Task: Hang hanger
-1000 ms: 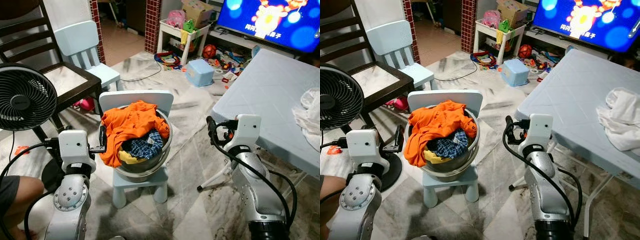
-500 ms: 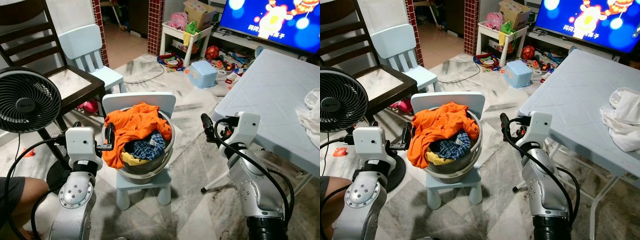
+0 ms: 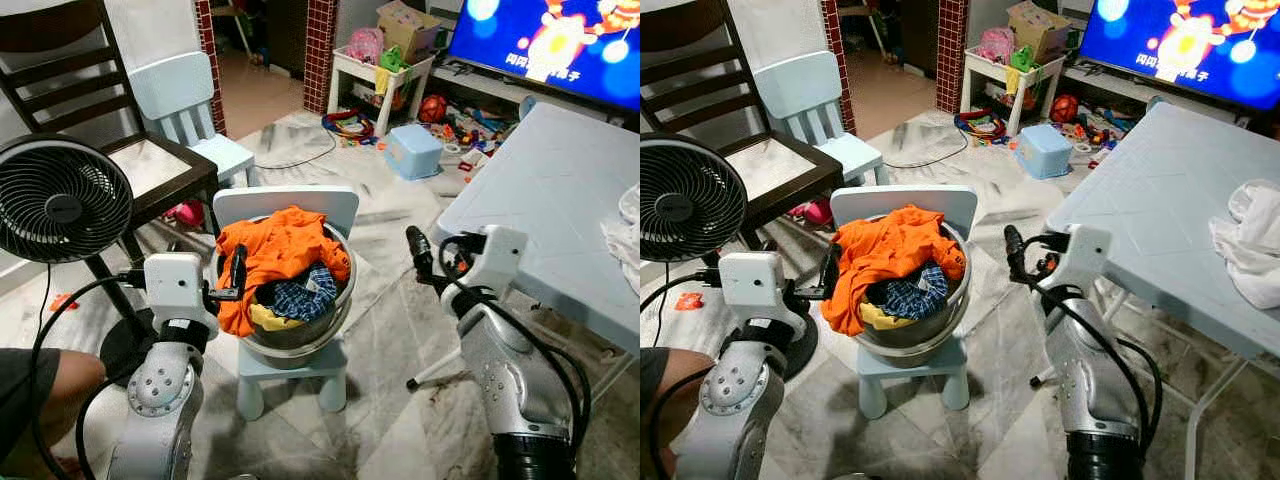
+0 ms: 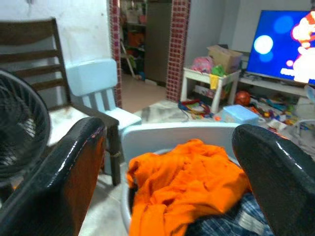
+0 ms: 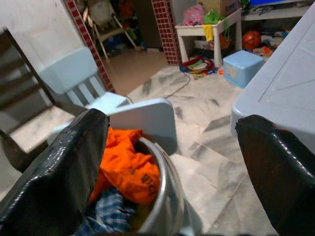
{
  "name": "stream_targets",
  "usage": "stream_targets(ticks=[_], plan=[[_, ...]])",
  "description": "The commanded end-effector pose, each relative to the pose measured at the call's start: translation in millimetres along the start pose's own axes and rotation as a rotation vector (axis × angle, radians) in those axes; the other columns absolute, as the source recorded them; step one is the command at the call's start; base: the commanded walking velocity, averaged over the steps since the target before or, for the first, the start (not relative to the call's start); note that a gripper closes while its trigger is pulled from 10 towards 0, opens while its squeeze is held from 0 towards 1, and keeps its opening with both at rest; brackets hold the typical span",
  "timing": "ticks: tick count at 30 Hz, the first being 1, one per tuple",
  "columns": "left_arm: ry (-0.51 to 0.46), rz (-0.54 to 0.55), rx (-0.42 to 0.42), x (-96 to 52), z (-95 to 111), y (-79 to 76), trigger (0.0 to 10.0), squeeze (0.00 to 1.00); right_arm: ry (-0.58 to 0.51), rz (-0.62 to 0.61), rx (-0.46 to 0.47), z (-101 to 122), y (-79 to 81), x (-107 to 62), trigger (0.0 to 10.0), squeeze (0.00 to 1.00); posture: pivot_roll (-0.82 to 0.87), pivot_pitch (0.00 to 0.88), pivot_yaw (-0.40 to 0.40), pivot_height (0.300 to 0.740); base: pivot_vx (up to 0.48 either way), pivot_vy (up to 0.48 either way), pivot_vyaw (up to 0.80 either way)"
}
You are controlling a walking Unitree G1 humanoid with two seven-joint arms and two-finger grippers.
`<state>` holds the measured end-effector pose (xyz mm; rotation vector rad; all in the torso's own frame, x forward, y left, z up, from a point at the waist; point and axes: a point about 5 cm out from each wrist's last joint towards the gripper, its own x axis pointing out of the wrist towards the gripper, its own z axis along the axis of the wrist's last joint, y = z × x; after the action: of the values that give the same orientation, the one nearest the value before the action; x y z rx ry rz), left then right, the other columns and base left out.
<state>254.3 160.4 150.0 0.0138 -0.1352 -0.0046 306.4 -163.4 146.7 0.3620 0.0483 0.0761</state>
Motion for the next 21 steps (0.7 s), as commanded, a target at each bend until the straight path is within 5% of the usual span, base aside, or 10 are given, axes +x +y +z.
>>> stream_targets(ticks=[1, 7, 9, 12, 20, 21], plan=[[0.001, 0.003, 0.010, -3.5, 0, 3.5, 10.0, 0.00, 0.046, -0.014, 0.045, -2, -4.1, -3.0, 10.0, 0.00, 0.14, 0.019, -0.033, 0.740, 0.000, 0.000, 0.00], [0.024, 0.011, 0.043, -9.9, -8, 8.9, 10.0, 0.00, 0.115, 0.070, -0.002, -7, -4.4, -11.7, 10.0, 0.00, 0.13, 0.013, -0.034, 0.740, 0.000, 0.000, 0.00], [0.041, -0.017, 0.061, -13.6, -11, 10.7, 10.0, 0.00, 0.051, 0.183, -0.210, 4, -0.4, -14.4, 10.0, 0.00, 0.12, 0.019, -0.037, 0.740, 0.000, 0.000, 0.00], [0.042, -0.066, 0.098, -16.3, -12, 16.1, 10.0, 0.00, -0.095, 0.257, -0.356, 20, -1.5, -12.5, 10.0, 0.00, 0.11, 0.030, -0.030, 0.740, 0.000, 0.000, 0.00], [0.035, -0.037, 0.093, -15.7, -10, 20.1, 10.0, 0.00, -0.127, 0.210, -0.331, 23, -10.4, -15.4, 10.0, 0.00, 0.11, 0.043, -0.024, 0.740, 0.000, 0.000, 0.00], [0.030, -0.038, 0.067, -18.9, -9, 17.2, 10.0, 0.00, -0.185, 0.165, -0.266, 24, -13.2, -24.5, 10.0, 0.00, 0.11, 0.045, -0.027, 0.740, 0.000, 0.000, 0.00]])
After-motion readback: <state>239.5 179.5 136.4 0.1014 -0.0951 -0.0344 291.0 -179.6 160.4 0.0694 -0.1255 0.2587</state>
